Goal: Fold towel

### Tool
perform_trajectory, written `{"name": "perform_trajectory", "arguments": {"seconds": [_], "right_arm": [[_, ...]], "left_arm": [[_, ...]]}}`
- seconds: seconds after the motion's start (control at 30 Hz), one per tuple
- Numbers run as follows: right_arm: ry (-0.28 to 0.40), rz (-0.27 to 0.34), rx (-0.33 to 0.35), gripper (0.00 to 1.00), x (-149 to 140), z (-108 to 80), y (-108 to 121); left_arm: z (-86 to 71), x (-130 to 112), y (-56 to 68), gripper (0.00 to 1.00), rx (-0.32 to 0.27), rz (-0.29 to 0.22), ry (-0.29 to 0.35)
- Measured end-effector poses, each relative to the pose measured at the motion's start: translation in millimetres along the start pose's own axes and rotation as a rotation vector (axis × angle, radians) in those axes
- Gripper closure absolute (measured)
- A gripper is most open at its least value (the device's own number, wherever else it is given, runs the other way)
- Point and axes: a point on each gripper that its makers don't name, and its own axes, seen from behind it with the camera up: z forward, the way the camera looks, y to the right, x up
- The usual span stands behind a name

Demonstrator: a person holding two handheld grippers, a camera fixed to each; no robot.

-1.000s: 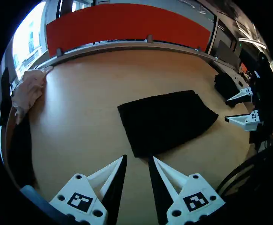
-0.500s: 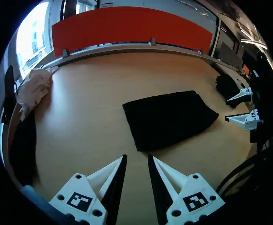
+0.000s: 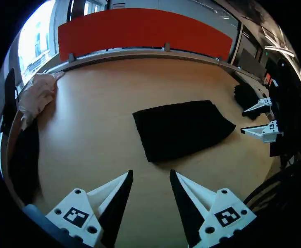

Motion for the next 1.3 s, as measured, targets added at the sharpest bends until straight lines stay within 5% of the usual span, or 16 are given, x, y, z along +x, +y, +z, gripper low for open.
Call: {"name": "perform_trajectory", "arguments": {"seconds": [0.13,0.57,0.73,0.97,1.3], "right_arm": [[-0.004,-0.004,0.008,0.06,-1.3,3.6,-0.3],[-0.023,-0.016,0.042,0.1,-5.5,16.4,-3.7],[-0.039,-0.02,0.056,0.23,-9.3,20.3,-3.0],[-0.078,-0.015,0.081,0.54,-16.5,24.2,0.0],[-0.09,-0.031,0.109,0.67,-19.9,24.8,0.1]], "left_arm": [[-4.6,-5.2,0.7,0.06,-0.005,-0.008,-0.009],[-21.3,-18.1,-6.3,0.04,0.023,-0.029,-0.015],[-26.2,-22.9,-11.7,0.04,0.04,-0.041,-0.014],[-31.3,-27.5,-16.0,0.04,0.053,-0.058,-0.012],[-32.4,-29.6,-18.8,0.04,0.057,-0.071,-0.014]]}}
